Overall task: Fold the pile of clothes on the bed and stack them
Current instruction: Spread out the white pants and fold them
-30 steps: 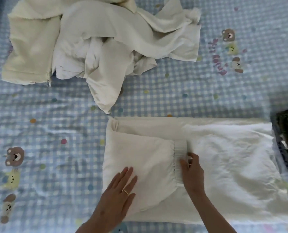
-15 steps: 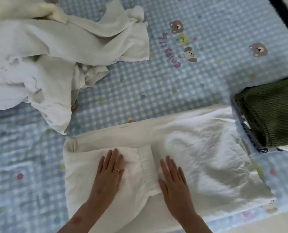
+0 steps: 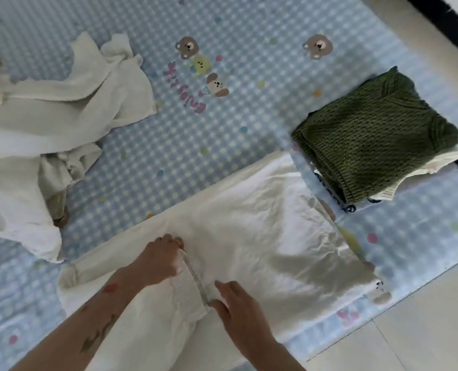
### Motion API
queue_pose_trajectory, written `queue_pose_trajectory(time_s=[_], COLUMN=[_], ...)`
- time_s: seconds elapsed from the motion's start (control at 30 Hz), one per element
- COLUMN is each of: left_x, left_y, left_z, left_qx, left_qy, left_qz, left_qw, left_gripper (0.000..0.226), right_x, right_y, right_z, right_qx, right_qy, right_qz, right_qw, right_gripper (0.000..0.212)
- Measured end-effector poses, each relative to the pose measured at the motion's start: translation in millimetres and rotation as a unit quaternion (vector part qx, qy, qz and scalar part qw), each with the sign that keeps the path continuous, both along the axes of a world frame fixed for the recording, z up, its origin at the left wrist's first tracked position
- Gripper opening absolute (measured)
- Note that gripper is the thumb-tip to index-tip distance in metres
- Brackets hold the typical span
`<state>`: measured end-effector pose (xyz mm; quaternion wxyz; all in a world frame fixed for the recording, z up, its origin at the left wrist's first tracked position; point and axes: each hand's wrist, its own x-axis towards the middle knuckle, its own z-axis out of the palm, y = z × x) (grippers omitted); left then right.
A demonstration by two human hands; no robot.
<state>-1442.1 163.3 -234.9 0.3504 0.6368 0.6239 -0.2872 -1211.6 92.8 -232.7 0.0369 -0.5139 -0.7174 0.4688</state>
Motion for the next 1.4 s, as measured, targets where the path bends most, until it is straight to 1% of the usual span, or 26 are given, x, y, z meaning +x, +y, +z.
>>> queue_pose_trajectory(time_s=[0.03,0.1,0.17,0.23,0.3,0.33,0.4,0.43,0.47,0.5,0.53,0.57,0.6,0.67,0.77,0.83,0.93,1.0,1.03,1.1,1.17,1.2,1.27,1.3,1.37,1.4], left_x=[-5.9,-16.0,-24.6,-28.2,-24.6,-20.5,-8.9,-3.7,-0.1,1.1,0.7,-0.7,-5.9,-23.2,-56.5,-74.3,-86.4,-78.0,-69.2,-42.6,-3.6,18.8,58.3,75.5,106.6,116.3], left_y=[1.1,0.2,-2.5,-2.8,-1.8,-1.9,-4.2,-9.9,-21.0,-38.5,-62.2,-89.8,-119.4,-173.3,-209.1,-212.7,-212.0,-204.4,-196.6,-167.8,-118.7,-85.9,-19.2,13.8,76.1,103.3], left_z=[1.1,5.2,7.6,7.1,3.9,0.7,-5.1,-6.8,-8.2,-7.9,-7.4,-5.3,-4.8,-9.1,-27.6,-43.8,-56.7,-45.8,-36.6,-19.6,-14.0,-12.9,-16.9,-22.4,-33.3,-36.7], left_qx=[-0.011,-0.035,-0.037,-0.016,-0.006,-0.001,0.023,0.064,0.138,0.227,0.301,0.342,0.355,0.319,0.217,0.161,0.121,0.135,0.167,0.246,0.311,0.320,0.319,0.312,0.295,0.291], left_qy=[-0.024,-0.091,-0.151,-0.197,-0.240,-0.257,-0.263,-0.245,-0.216,-0.174,-0.134,-0.097,-0.058,0.012,0.087,0.101,0.090,0.080,0.062,0.011,-0.052,-0.079,-0.105,-0.109,-0.097,-0.093], left_qz=[0.034,0.113,0.162,0.188,0.215,0.225,0.254,0.258,0.247,0.229,0.220,0.229,0.245,0.279,0.323,0.317,0.286,0.304,0.318,0.279,0.186,0.147,0.087,0.067,0.040,0.039], left_qw=[0.999,0.989,0.975,0.962,0.947,0.940,0.931,0.932,0.935,0.931,0.918,0.906,0.900,0.906,0.917,0.929,0.946,0.940,0.931,0.928,0.931,0.933,0.938,0.941,0.950,0.952], left_gripper=[0.042,0.027,0.014,0.014,0.013,0.013,0.019,0.024,0.029,0.031,0.033,0.037,0.043,0.055,0.074,0.084,0.093,0.100,0.100,0.079,0.059,0.056,0.055,0.055,0.056,0.056], right_x=[-17.5,-41.3,-55.0,-59.8,-57.2,-54.3,-48.8,-48.9,-50.0,-54.3,-61.7,-70.4,-81.9,-96.5,-94.2,-91.7,-96.2,-92.7,-84.7,-53.7,-2.3,27.5,83.6,109.3,152.8,165.0], right_y=[-6.3,-13.1,-19.2,-21.9,-19.8,-16.8,-11.5,-10.0,-10.2,-11.7,-15.5,-19.2,-23.1,-26.0,-23.1,-23.0,-21.3,-18.7,-14.9,0.2,25.3,39.9,63.5,72.2,83.3,84.7], right_z=[-5.6,-13.0,-15.0,-14.8,-16.2,-17.1,-16.9,-15.0,-13.9,-11.9,-9.8,-6.6,-6.9,-15.2,-45.1,-62.4,-66.3,-58.4,-51.5,-39.0,-30.0,-25.3,-21.5,-20.3,-20.1,-21.4], right_qx=[-0.038,-0.069,-0.097,-0.138,-0.175,-0.181,-0.186,-0.176,-0.120,-0.024,0.059,0.129,0.169,0.181,0.171,0.167,0.165,0.181,0.186,0.192,0.198,0.197,0.187,0.178,0.173,0.185], right_qy=[-0.011,-0.046,-0.055,-0.028,-0.004,-0.002,-0.010,-0.025,-0.067,-0.118,-0.136,-0.129,-0.115,-0.121,-0.164,-0.174,-0.174,-0.140,-0.123,-0.123,-0.177,-0.211,-0.266,-0.288,-0.323,-0.324], right_qz=[-0.006,-0.037,-0.080,-0.138,-0.200,-0.214,-0.221,-0.217,-0.200,-0.163,-0.121,-0.072,-0.010,0.100,0.152,0.173,0.177,0.162,0.142,0.066,-0.021,-0.055,-0.102,-0.118,-0.143,-0.154], right_qw=[0.999,0.996,0.991,0.980,0.964,0.960,0.957,0.960,0.970,0.979,0.981,0.981,0.979,0.971,0.960,0.955,0.955,0.960,0.965,0.972,0.964,0.956,0.940,0.933,0.920,0.915], right_gripper=[0.052,0.063,0.063,0.054,0.037,0.030,0.024,0.025,0.028,0.036,0.046,0.055,0.061,0.064,0.063,0.064,0.064,0.062,0.060,0.056,0.058,0.061,0.063,0.059,0.054,0.054])
